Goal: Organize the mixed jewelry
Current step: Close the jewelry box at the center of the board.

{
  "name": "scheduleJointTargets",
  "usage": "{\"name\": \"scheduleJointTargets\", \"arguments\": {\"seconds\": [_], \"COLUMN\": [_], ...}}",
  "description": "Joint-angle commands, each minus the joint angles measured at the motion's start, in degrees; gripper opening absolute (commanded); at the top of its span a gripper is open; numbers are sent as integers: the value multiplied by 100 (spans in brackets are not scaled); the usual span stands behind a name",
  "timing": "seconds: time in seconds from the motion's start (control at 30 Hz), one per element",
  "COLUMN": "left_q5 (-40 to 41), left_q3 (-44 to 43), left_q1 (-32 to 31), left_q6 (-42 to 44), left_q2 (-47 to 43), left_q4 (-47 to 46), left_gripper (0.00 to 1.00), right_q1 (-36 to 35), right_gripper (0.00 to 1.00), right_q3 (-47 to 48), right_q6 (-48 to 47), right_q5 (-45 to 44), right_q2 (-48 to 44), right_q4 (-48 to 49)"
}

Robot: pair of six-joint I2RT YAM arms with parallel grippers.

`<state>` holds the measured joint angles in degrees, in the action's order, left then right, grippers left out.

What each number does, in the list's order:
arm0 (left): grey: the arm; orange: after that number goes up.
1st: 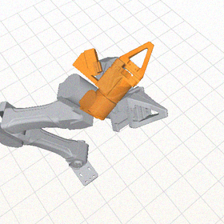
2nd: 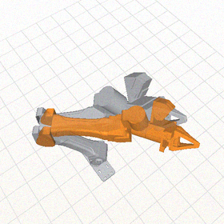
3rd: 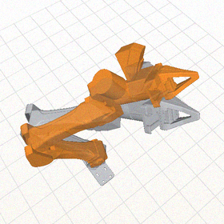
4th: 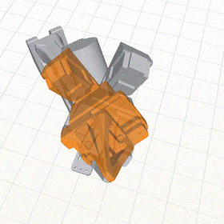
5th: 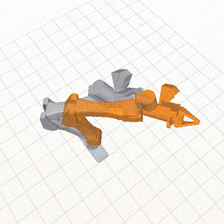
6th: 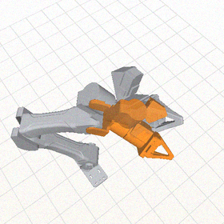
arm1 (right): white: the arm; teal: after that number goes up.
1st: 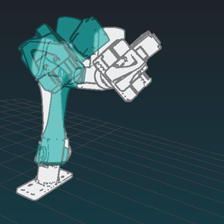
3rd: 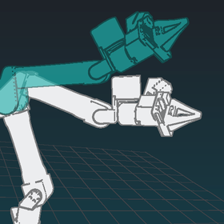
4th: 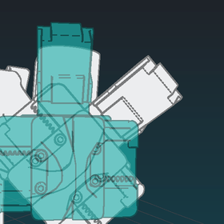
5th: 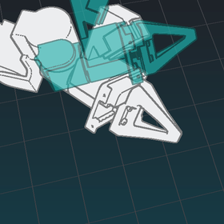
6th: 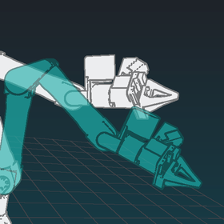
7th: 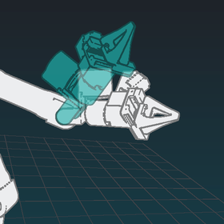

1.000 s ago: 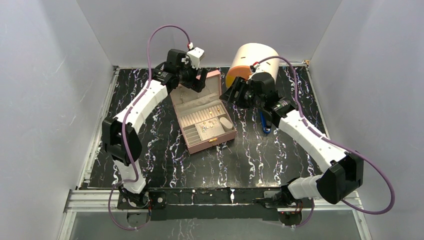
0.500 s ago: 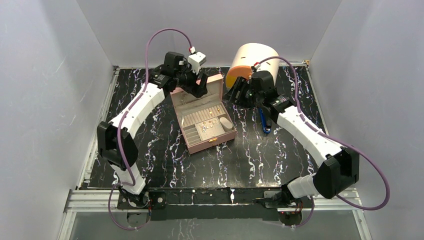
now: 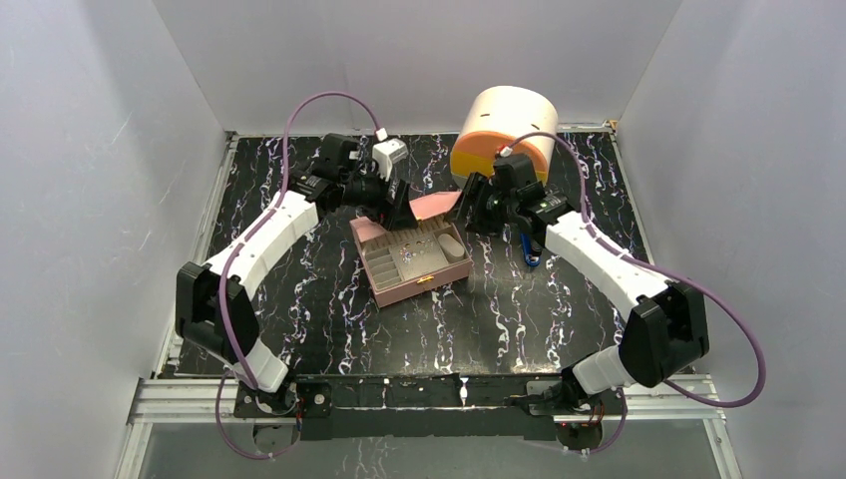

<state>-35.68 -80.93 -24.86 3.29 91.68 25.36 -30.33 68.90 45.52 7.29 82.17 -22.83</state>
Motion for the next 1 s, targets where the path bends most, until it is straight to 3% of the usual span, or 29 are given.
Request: {"name": "scheduleJointTargets", "arguments": {"seconds": [0.0, 0.37, 0.77, 0.97], "left_q5": [-712, 949, 3191, 2939], "left_q3": [514, 1697, 2631, 3224], "left_q1": [-3, -10, -10, -10], "left_q6": [-433, -2239, -4122, -4804], "left_q2": [-459, -1446, -2521, -2549], "left_q4": [-96, -1070, -494, -591], "left_gripper": [79, 78, 79, 79], "right_q1": [35, 49, 79, 172], "right_gripper": [69, 69, 72, 79], "right_q3": [-379, -1163, -1210, -510], "right_q6": [170, -74, -606, -1246], "right_q5": [-66, -328, -381, 161], "right_q2": [-222, -829, -913, -305], "right_q4": [60, -423, -538, -490]}}
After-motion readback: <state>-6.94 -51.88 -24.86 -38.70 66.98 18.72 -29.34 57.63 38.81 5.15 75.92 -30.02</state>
